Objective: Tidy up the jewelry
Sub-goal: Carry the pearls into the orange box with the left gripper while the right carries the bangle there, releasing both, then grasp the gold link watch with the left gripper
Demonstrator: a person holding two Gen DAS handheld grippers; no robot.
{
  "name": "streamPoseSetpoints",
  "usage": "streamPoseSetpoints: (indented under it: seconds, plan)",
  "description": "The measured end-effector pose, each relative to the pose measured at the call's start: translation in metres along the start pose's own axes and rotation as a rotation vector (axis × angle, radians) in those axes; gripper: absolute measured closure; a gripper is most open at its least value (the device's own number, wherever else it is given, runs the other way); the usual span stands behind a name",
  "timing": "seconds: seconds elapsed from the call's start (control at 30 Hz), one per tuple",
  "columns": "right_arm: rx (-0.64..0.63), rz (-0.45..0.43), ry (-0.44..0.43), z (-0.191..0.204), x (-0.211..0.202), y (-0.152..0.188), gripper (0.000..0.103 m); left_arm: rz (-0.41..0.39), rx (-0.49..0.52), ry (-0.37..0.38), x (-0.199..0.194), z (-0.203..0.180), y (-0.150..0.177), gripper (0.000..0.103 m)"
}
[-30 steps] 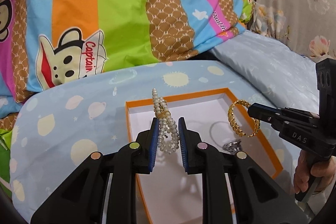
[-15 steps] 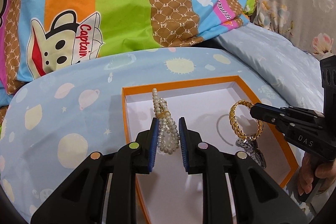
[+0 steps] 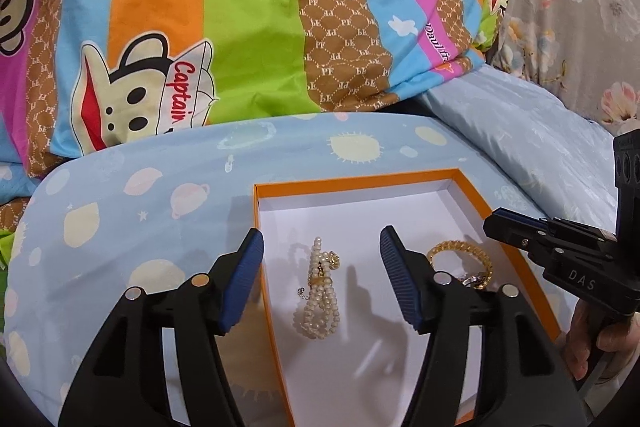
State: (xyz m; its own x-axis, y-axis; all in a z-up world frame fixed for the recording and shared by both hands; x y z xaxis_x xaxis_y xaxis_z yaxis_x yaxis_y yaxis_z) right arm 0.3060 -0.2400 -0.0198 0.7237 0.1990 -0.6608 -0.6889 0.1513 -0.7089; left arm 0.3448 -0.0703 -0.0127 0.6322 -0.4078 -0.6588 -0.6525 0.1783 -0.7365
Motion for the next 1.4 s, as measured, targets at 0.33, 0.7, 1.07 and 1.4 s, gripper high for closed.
streamPoseSetpoints:
  seconds: [0.33,0.7,1.07,1.4]
  plan:
    - [-0.012,-0.082,-0.013,0.025,-0.084,0.017,0.081,-0.09,0.028,0.007,-0.102,-0.016,0.004,0.045]
    - [0.049,-0.023,-0.015,0.046,-0.157,0.113,0.079,-0.072,0.006,-0.028,-0.19,-0.027,0.084,0.044]
    - [0.077,0.042,-0.003,0.061,-0.167,0.186,0.079,0.023,-0.087,-0.019,-0.189,-0.043,0.169,0.044]
    - [0.088,0.054,0.011,0.059,-0.168,0.211,0.079,0.085,-0.133,-0.03,-0.183,-0.043,0.21,0.044]
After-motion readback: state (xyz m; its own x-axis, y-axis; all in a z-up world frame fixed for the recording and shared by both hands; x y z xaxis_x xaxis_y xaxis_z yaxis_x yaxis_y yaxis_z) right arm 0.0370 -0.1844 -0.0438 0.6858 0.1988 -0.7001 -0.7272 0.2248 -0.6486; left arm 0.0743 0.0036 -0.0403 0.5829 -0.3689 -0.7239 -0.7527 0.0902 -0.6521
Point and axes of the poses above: each gripper's, at about its wrist camera, not at the fingertips, and x roughly the way its jaws point, z to its left, y to its underside, the point moved 7 cm from there along x, roughly the way its jaws point, and after that the axes turned 1 degree about -x, right-handed, at the moved point
